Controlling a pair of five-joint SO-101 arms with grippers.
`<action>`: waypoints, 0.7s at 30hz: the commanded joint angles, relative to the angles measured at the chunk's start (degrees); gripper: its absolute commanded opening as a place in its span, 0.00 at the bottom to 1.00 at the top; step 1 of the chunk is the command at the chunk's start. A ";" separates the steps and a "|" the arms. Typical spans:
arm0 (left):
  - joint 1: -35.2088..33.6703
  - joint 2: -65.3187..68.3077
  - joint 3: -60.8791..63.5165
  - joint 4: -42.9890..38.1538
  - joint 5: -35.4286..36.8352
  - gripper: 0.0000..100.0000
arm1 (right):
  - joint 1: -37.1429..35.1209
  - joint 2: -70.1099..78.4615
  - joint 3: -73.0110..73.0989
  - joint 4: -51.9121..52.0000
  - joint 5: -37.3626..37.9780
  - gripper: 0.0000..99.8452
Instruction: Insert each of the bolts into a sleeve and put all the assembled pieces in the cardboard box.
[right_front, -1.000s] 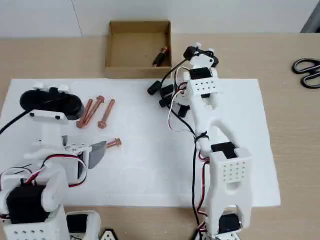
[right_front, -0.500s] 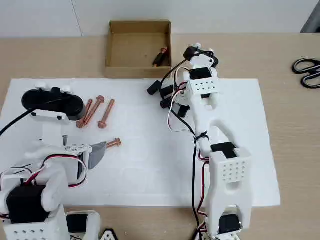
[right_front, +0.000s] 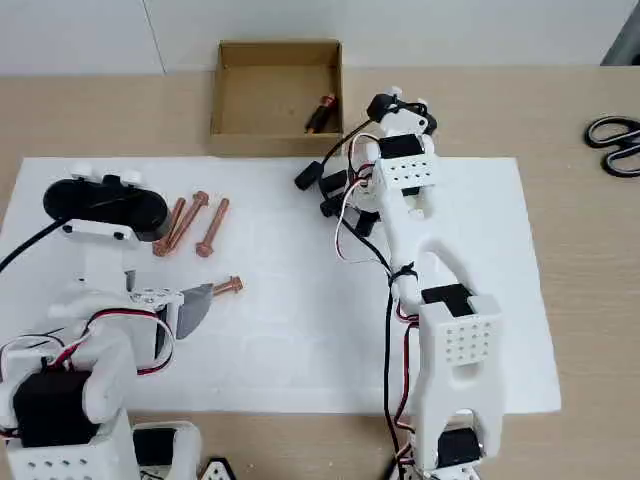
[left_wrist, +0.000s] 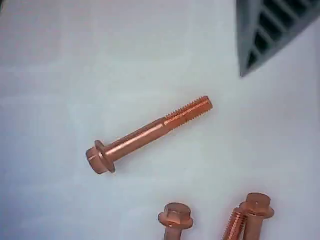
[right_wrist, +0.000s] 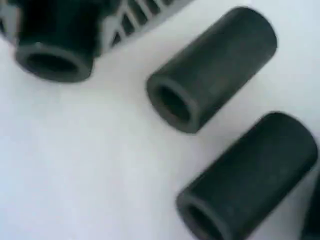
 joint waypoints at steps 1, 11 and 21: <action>0.18 -0.35 -0.40 -0.18 -0.35 0.31 | -1.10 3.74 1.14 4.00 0.26 0.03; 0.09 -0.35 -0.48 0.00 -0.35 0.31 | -1.19 3.74 -0.62 8.92 0.18 0.16; 0.00 -0.35 -0.48 0.00 -0.35 0.31 | -1.10 3.91 -0.62 8.75 0.18 0.00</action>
